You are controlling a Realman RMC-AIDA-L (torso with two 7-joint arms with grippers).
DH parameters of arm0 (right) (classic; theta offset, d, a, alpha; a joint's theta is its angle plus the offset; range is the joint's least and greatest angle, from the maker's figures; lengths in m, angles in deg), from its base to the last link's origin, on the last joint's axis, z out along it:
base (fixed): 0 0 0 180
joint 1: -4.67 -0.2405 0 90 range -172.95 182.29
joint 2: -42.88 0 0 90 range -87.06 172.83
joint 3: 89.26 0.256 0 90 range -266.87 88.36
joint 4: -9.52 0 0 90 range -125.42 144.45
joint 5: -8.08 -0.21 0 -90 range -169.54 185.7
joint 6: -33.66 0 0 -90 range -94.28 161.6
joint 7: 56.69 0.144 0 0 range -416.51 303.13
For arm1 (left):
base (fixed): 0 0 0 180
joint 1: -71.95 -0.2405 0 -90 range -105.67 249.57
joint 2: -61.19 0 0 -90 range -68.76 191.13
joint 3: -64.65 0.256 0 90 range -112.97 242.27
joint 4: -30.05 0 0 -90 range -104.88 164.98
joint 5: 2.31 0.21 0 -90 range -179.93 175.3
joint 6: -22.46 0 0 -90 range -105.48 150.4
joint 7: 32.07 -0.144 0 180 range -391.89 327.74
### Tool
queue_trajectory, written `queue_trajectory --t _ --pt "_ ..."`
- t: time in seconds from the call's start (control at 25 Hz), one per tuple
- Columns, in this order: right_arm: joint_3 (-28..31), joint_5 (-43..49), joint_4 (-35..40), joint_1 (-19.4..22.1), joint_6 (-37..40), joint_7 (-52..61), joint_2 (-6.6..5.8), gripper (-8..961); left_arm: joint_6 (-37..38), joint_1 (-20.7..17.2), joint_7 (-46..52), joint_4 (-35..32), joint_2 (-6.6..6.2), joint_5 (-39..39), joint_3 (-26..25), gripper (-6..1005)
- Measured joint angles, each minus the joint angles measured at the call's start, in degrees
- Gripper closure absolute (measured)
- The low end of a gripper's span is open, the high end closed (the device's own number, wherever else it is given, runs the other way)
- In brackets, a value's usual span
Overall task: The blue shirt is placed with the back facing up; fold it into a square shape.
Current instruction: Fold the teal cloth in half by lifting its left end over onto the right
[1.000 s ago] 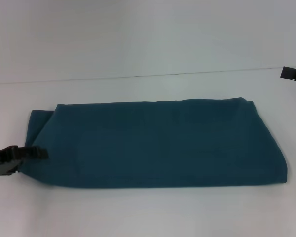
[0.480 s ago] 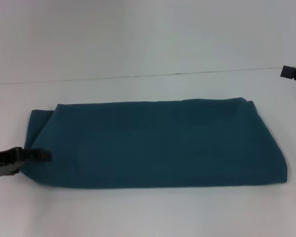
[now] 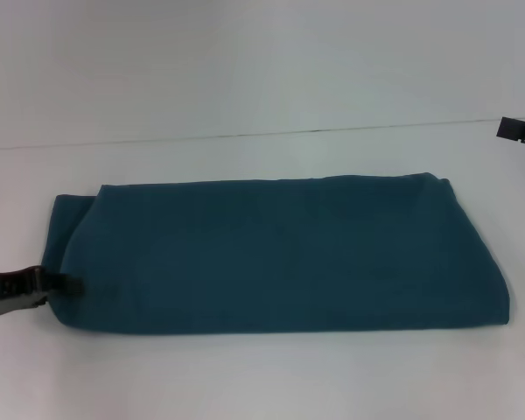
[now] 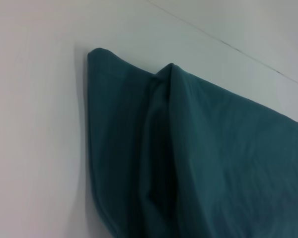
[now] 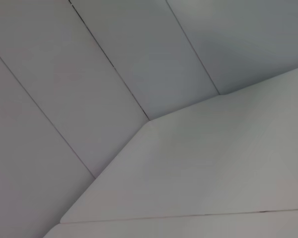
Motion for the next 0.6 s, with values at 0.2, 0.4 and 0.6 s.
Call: queue_trajectory --t 0.2,0.4,0.6 --pt "0.00 0.00 -0.12 0.10 0.02 -0.06 0.05 54 -0.52 0.03 0.13 -0.11 0.00 0.16 0.16 678" --pt "0.00 0.00 -0.35 0.08 0.02 -0.21 0.22 54 -1.02 0.02 0.02 -0.20 -0.04 0.95 0.15 819" --pt "0.01 -0.61 -0.43 0.12 -0.68 -1.28 1.31 54 -1.40 -0.72 -0.68 -0.53 -0.04 1.01 -0.18 917"
